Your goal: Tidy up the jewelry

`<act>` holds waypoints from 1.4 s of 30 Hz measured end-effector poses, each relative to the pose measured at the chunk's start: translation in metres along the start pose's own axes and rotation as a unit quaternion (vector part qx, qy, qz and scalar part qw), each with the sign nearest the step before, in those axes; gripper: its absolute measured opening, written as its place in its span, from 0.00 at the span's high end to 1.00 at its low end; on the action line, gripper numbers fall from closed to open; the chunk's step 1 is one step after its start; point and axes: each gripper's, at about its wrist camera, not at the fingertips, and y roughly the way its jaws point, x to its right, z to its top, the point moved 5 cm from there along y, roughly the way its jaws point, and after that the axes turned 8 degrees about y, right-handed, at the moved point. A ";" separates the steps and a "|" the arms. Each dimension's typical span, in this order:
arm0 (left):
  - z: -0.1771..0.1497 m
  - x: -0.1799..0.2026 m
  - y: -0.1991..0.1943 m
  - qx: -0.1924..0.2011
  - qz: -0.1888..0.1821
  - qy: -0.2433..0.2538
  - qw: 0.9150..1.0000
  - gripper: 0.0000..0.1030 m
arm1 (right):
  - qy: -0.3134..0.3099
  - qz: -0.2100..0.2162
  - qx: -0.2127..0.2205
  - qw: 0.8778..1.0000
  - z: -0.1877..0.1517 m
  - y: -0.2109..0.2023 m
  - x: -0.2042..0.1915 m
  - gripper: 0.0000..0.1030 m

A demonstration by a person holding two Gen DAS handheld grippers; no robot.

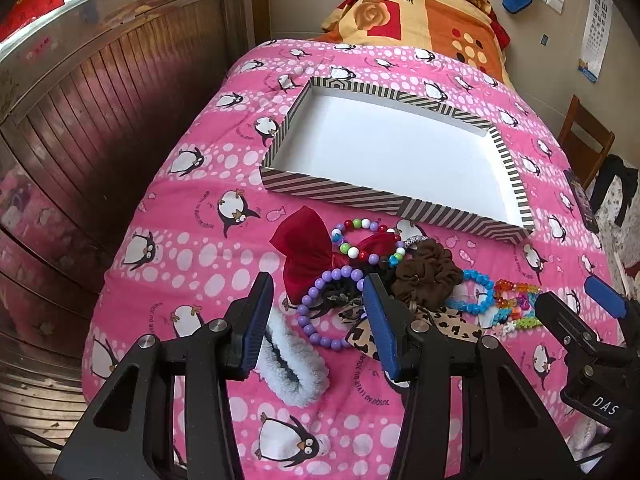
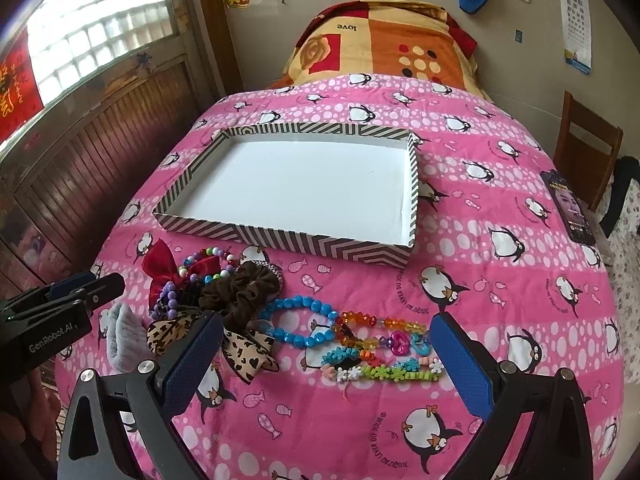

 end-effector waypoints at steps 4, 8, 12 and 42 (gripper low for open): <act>-0.002 0.004 -0.001 0.000 0.000 0.003 1.000 0.55 | -0.003 0.000 -0.002 1.000 0.000 0.001 0.000 0.00; 0.000 0.002 0.000 0.000 0.000 0.001 1.000 0.55 | -0.004 0.002 -0.003 1.000 -0.001 0.002 -0.001 0.00; -0.002 0.004 -0.001 0.000 0.000 0.001 1.000 0.55 | 0.000 0.008 -0.001 1.000 -0.001 0.001 -0.001 0.00; -0.004 0.002 0.002 -0.010 -0.005 -0.007 1.000 0.55 | -0.009 0.008 -0.009 1.000 0.000 0.003 0.005 0.00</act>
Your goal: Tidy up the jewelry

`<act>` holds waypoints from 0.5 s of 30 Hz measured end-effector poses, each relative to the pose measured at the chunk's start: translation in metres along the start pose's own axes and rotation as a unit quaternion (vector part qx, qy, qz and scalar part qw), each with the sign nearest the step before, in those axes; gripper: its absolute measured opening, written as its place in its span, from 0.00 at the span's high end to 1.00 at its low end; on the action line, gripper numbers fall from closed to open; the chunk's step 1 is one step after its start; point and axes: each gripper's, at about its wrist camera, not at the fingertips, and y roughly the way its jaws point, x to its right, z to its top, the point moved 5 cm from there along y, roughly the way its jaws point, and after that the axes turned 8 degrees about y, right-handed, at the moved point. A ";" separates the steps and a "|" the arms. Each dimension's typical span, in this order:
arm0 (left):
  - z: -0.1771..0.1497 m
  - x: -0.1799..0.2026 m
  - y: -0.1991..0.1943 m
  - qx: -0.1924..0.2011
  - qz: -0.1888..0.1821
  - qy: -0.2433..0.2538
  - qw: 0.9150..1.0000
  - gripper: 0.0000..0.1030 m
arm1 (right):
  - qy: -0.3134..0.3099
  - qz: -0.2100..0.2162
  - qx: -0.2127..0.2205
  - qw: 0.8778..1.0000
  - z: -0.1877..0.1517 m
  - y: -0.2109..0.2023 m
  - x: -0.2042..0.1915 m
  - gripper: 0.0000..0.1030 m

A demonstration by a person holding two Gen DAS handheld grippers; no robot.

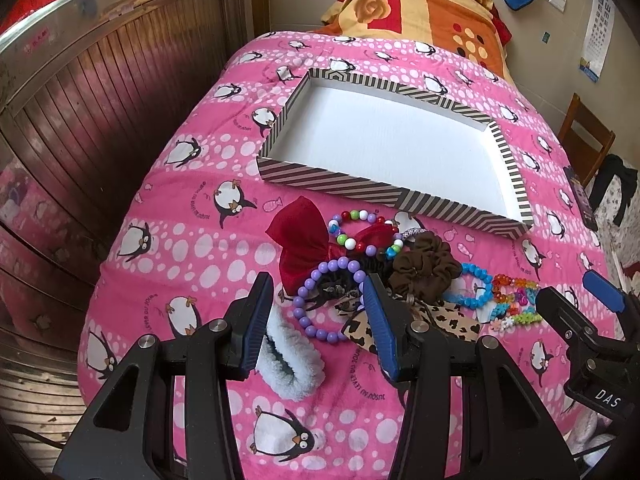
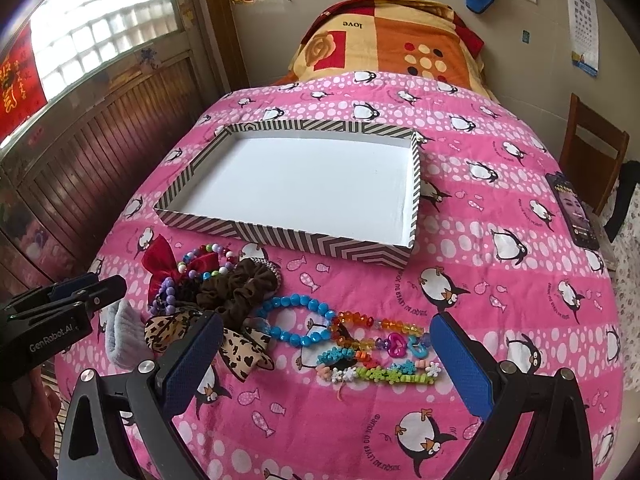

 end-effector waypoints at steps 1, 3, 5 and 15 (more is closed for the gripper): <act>0.000 0.000 0.001 -0.001 0.000 0.000 1.000 0.55 | 0.000 0.000 0.000 1.000 0.000 0.000 0.000 0.00; 0.001 -0.002 0.002 -0.002 0.001 -0.002 1.000 0.55 | 0.000 0.000 0.000 1.000 0.000 0.000 0.000 0.00; 0.001 -0.003 0.002 -0.004 0.001 -0.003 1.000 0.55 | 0.000 0.000 -0.001 1.000 0.000 0.001 0.000 0.00; 0.001 -0.006 0.003 -0.008 0.004 -0.010 1.000 0.55 | 0.000 0.005 -0.012 1.000 -0.004 0.004 0.005 0.00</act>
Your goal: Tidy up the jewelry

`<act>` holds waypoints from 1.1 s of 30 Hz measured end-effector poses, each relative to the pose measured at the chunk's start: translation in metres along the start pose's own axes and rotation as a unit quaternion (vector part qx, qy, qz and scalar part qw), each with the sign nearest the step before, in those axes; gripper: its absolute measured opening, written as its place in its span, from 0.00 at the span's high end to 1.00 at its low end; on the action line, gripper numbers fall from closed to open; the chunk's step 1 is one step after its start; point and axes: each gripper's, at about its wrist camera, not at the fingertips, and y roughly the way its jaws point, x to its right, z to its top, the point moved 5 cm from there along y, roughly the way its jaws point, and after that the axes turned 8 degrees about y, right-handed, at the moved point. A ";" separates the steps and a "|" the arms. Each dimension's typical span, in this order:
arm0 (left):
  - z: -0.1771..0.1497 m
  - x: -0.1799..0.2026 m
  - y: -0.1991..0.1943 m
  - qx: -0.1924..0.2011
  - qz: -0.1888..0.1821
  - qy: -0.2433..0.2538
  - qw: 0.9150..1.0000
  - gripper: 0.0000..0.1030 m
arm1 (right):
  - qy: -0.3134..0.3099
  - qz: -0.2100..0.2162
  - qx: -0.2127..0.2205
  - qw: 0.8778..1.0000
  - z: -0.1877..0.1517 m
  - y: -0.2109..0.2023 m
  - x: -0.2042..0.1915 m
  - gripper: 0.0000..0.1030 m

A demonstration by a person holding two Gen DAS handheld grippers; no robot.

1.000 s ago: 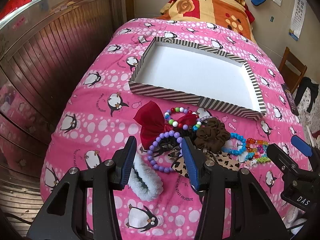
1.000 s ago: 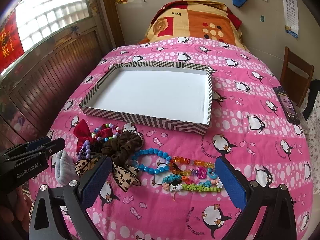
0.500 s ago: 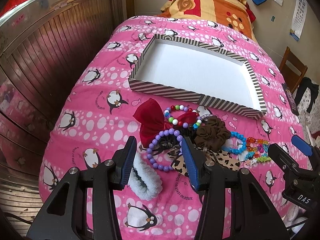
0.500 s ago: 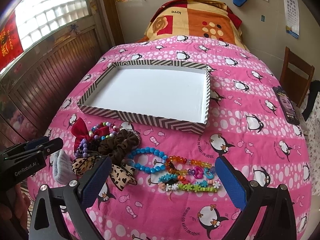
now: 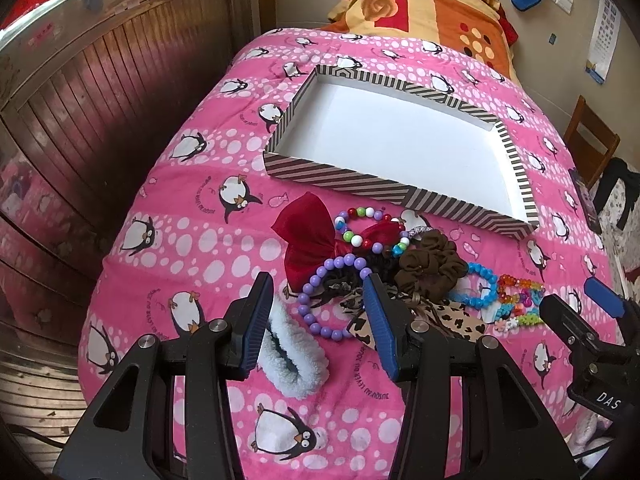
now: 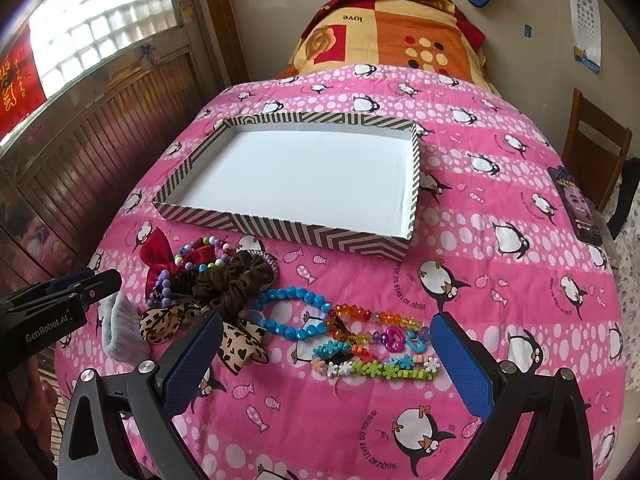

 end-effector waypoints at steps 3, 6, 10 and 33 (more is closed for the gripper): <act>0.000 0.000 0.000 -0.001 -0.001 -0.001 1.000 0.55 | 0.000 0.001 0.001 1.000 0.000 -0.001 0.002 0.00; -0.001 -0.003 0.000 -0.003 -0.007 -0.009 1.000 0.55 | -0.001 0.001 0.000 1.000 0.001 -0.001 0.003 0.00; -0.001 -0.017 -0.002 -0.009 -0.027 -0.025 0.999 0.55 | -0.003 0.002 -0.005 1.000 -0.002 -0.001 0.009 0.00; -0.033 -0.052 0.034 -0.098 -0.089 -0.083 0.988 0.45 | 0.006 -0.020 -0.027 0.999 -0.023 -0.001 0.068 0.20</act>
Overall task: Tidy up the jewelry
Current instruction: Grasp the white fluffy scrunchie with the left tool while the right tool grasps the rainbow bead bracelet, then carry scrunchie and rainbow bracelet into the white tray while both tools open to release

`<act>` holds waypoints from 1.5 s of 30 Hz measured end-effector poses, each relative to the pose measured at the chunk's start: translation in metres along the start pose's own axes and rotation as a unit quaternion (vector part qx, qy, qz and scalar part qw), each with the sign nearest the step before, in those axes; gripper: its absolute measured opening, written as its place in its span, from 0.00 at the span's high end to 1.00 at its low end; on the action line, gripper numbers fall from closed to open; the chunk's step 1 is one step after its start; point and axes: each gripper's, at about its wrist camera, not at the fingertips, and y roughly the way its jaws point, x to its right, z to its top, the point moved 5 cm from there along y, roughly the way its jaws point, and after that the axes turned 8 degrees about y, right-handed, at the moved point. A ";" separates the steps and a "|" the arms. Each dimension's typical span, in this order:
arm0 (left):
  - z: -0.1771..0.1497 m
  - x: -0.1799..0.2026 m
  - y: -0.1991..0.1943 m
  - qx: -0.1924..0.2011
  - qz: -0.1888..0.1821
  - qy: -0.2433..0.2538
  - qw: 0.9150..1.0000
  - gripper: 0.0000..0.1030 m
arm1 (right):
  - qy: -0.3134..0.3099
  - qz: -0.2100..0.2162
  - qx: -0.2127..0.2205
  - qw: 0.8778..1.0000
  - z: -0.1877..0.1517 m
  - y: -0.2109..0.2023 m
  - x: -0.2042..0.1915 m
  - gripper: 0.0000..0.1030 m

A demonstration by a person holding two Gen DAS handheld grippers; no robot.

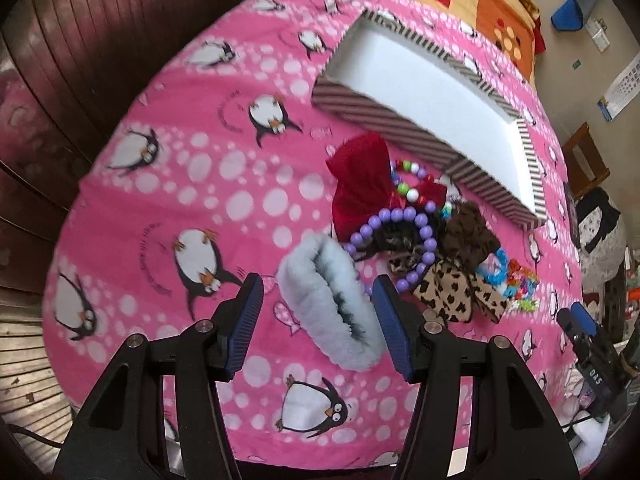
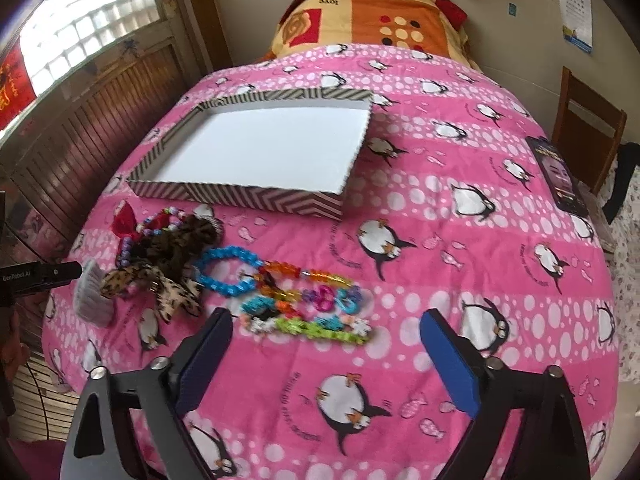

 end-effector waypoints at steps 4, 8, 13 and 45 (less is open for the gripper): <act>-0.001 -0.002 0.011 -0.011 0.003 0.000 1.000 0.45 | 0.015 -0.004 -0.010 1.000 -0.003 0.007 0.013 0.28; 0.000 -0.001 0.017 -0.015 0.012 0.007 1.000 0.45 | 0.028 -0.011 -0.028 0.999 -0.008 0.020 0.020 0.41; -0.002 -0.001 0.029 -0.031 0.012 0.011 0.999 0.45 | 0.018 -0.013 -0.025 0.999 0.007 0.037 0.017 0.47; 0.039 0.009 -0.040 0.055 -0.031 0.050 0.997 0.79 | -0.023 0.101 0.049 0.993 0.079 -0.017 -0.036 0.92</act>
